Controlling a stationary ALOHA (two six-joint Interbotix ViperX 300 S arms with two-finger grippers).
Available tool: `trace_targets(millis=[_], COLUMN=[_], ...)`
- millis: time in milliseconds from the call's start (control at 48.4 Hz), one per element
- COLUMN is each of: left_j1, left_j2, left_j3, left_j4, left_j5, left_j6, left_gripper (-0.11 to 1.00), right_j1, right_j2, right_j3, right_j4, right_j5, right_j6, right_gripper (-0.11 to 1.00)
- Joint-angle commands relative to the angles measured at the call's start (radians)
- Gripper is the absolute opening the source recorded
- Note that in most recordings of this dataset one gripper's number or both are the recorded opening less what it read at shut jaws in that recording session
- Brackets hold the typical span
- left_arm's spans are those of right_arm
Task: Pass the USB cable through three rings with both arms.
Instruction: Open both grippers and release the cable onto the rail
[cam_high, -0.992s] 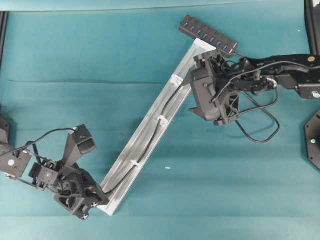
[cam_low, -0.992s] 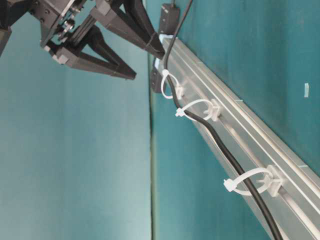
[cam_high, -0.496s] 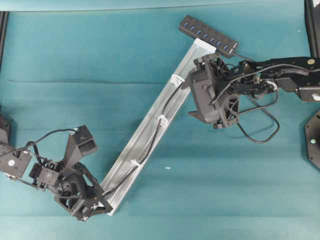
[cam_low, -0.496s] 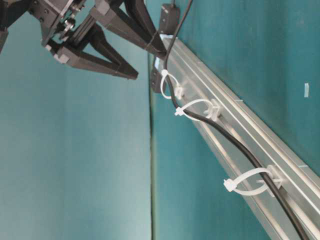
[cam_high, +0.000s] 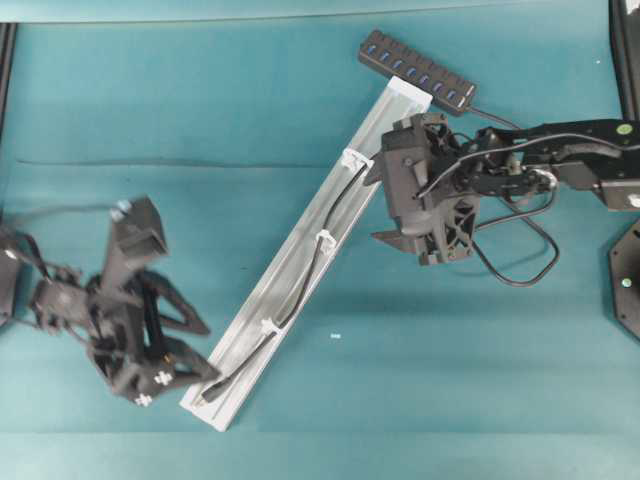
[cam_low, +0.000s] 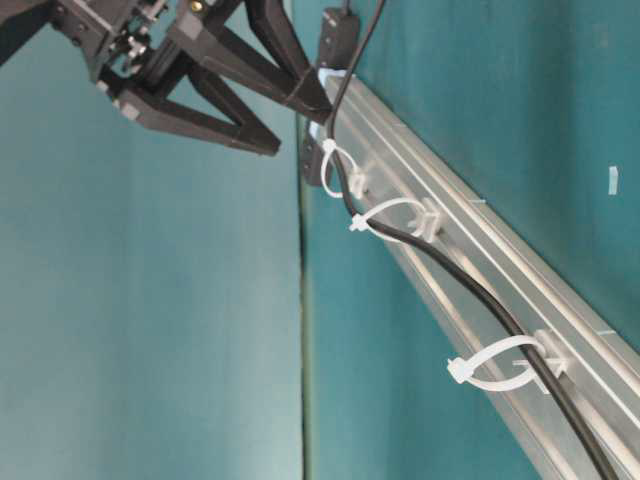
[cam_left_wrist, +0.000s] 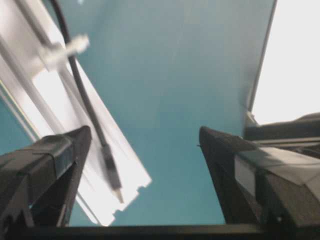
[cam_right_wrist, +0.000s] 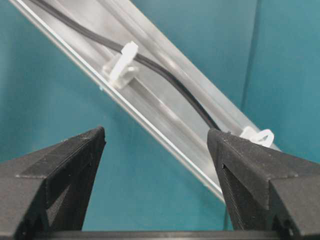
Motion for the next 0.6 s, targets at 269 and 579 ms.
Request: trace_targets(millis=[269, 579], left_j1=[0.083, 0.183], left_j2=[-0.094, -0.135], left_j3=[-0.021, -0.021], left_j4=[0.003, 0.003], left_j5=[-0.002, -0.064], left_j6=[0.204, 0.374], left_gripper=[0.94, 0.93], right_j1=[-0.011, -0.014], right_j2=[-0.144, -0.250], right_j3=[0.006, 0.064], right_j4=[0.003, 0.002], right_j5=[0.000, -0.008], right_j6=[0.092, 0.195], right_gripper=[0.88, 0.88])
